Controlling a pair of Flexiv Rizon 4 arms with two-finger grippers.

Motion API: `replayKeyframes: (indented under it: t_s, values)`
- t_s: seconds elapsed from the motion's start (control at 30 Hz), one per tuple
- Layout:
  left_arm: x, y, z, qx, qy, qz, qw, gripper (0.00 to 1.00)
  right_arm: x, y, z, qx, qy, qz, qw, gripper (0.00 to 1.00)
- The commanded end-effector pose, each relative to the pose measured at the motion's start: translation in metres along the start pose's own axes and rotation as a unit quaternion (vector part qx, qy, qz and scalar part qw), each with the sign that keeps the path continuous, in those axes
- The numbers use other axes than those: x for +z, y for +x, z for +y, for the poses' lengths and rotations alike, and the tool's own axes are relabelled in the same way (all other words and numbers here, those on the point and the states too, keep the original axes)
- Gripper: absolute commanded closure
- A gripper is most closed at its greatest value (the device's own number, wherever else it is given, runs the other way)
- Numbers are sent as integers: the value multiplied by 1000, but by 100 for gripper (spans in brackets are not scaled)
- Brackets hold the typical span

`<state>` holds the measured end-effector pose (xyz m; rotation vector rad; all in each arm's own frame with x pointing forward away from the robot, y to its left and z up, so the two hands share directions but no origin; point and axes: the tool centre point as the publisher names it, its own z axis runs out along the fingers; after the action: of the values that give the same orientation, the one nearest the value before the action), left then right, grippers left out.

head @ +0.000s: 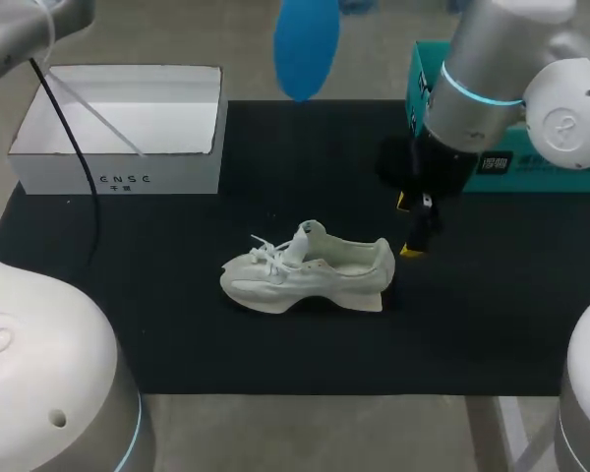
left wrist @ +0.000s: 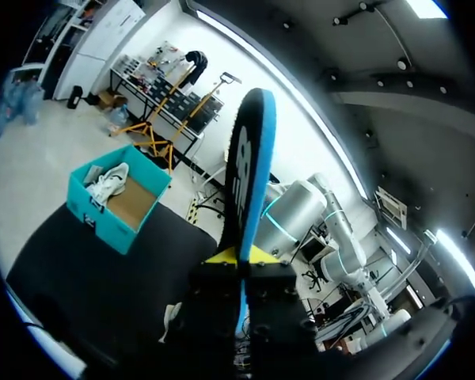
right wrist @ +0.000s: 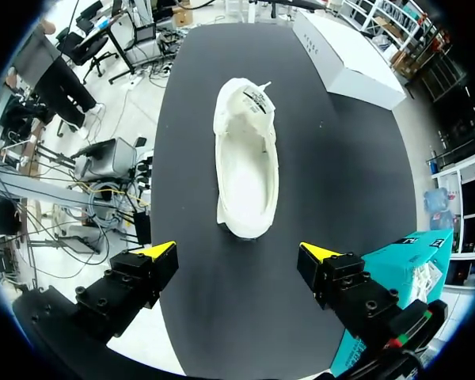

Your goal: Take the shoe out of the shoebox, open the shoe tongue, remove and reinsert the insole, then place the shoe into the shoebox

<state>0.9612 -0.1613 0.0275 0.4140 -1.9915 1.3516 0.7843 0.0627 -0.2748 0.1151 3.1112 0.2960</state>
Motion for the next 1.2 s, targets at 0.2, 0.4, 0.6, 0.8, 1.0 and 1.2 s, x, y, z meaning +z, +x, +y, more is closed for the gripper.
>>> replayKeyframes:
  t_s: [0.2, 0.4, 0.6, 0.8, 1.0, 1.2]
  values:
    - [3, 1, -5, -5, -16, 9, 1000, 100, 0, 1, 0, 1, 1, -1, 1000, 0]
    - [3, 1, -5, -5, -16, 9, 1000, 100, 3, -10, 9, 8, 8, 2, 1000, 0]
    - [3, 1, -5, -5, -16, 9, 1000, 100, 16, -36, 34, 12, 16, 8, 1000, 0]
    - [3, 1, -5, -5, -16, 9, 1000, 100, 32, -52, 54, 32, 13, 0, 999, 0]
    - [3, 1, -5, -5, -16, 9, 1000, 100, 53, -56, 65, 41, -3, -11, 999, 0]
    - [3, 1, -5, -5, -16, 9, 1000, 100, 76, -47, 62, 43, -3, -9, 999, 0]
